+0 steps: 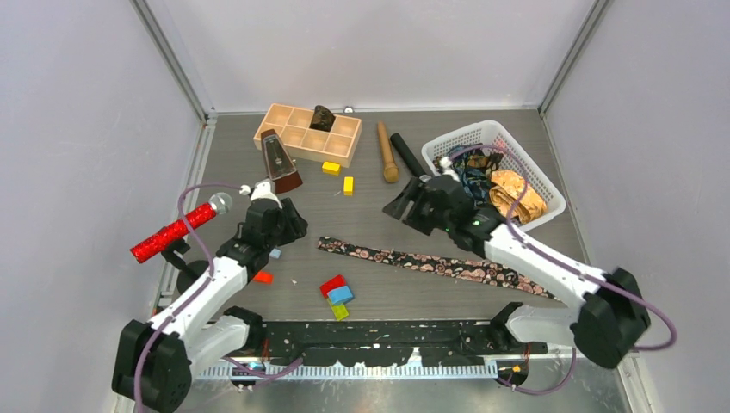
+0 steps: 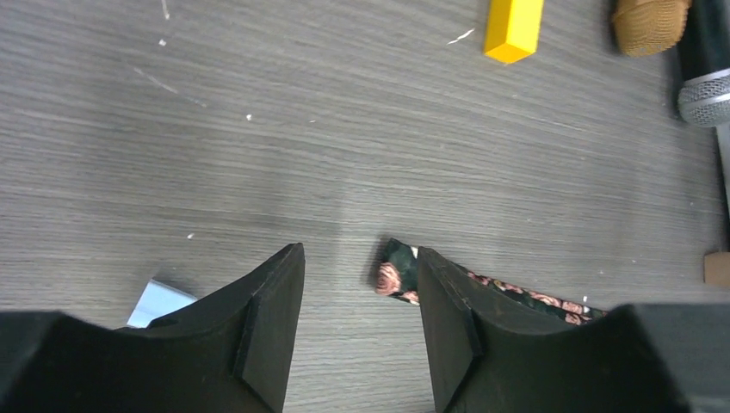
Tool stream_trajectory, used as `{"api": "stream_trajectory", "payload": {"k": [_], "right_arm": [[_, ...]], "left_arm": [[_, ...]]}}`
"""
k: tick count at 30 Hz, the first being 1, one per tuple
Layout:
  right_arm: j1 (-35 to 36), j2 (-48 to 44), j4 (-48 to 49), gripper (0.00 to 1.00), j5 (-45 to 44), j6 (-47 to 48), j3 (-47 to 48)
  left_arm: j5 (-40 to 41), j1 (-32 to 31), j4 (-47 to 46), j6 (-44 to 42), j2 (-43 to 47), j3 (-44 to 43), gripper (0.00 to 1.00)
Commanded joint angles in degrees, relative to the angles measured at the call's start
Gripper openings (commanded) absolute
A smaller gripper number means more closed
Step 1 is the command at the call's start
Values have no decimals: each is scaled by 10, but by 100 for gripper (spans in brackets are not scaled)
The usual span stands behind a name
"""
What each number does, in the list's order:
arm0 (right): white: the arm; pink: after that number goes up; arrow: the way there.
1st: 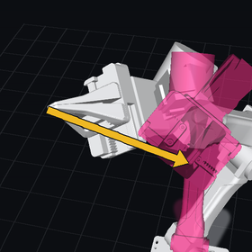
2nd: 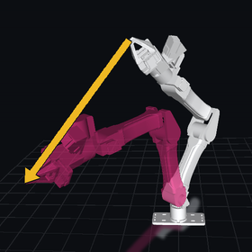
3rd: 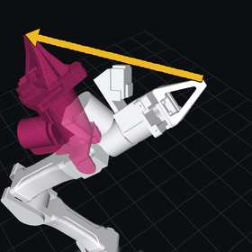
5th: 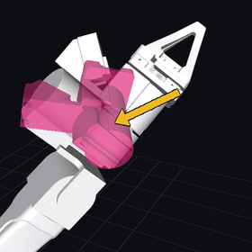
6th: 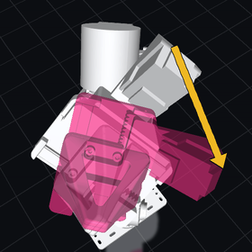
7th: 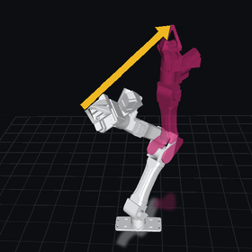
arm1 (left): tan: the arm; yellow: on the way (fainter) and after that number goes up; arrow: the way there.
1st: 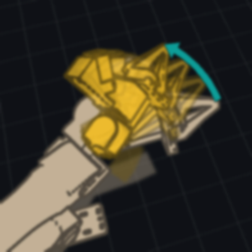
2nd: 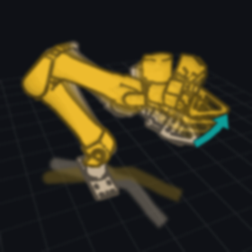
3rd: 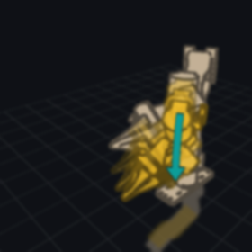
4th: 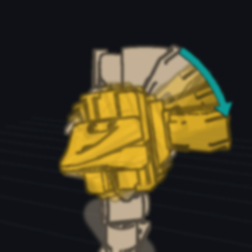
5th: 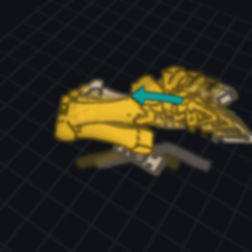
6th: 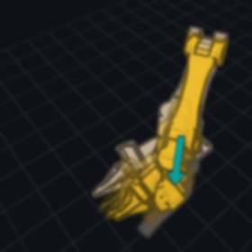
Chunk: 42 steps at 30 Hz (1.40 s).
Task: Roll the ties
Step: Flatten out the tie at the center of the board, then roll the tie at the center of the board.
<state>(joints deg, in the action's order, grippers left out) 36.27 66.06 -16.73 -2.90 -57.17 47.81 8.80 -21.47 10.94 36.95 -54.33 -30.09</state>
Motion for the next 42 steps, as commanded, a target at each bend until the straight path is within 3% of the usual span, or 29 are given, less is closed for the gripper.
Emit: {"api": "stream_trajectory", "payload": {"k": [1, 4, 7, 12, 16, 23, 29, 36, 42], "right_arm": [[34, 79, 190, 63, 18, 16, 13], [43, 159, 276, 53, 68, 7, 18], [55, 244, 364, 35, 122, -18, 29], [80, 347, 410, 15, 158, -46, 66], [93, 414, 461, 5, 183, -72, 78], [105, 444, 482, 0, 185, -91, 79], [110, 443, 480, 0, 174, -94, 59], [113, 464, 523, 0, 184, -103, 49], [127, 491, 540, 1, 210, -97, 88]], "left_arm": [[-93, 54, -91, 2, -26, 25, 50], [-123, 66, -106, 1, -43, 29, 42], [-138, 66, -134, 0, -53, 38, 33], [-155, 66, -166, 12, -62, 62, 29], [-162, 66, -192, 23, -64, 82, 25], [-170, 66, -209, 32, -93, 92, 8], [-178, 66, -228, 43, -122, 96, 2], [-168, 66, -220, 46, -129, 94, 0], [-94, 67, -147, 50, -71, 96, 0]]}}
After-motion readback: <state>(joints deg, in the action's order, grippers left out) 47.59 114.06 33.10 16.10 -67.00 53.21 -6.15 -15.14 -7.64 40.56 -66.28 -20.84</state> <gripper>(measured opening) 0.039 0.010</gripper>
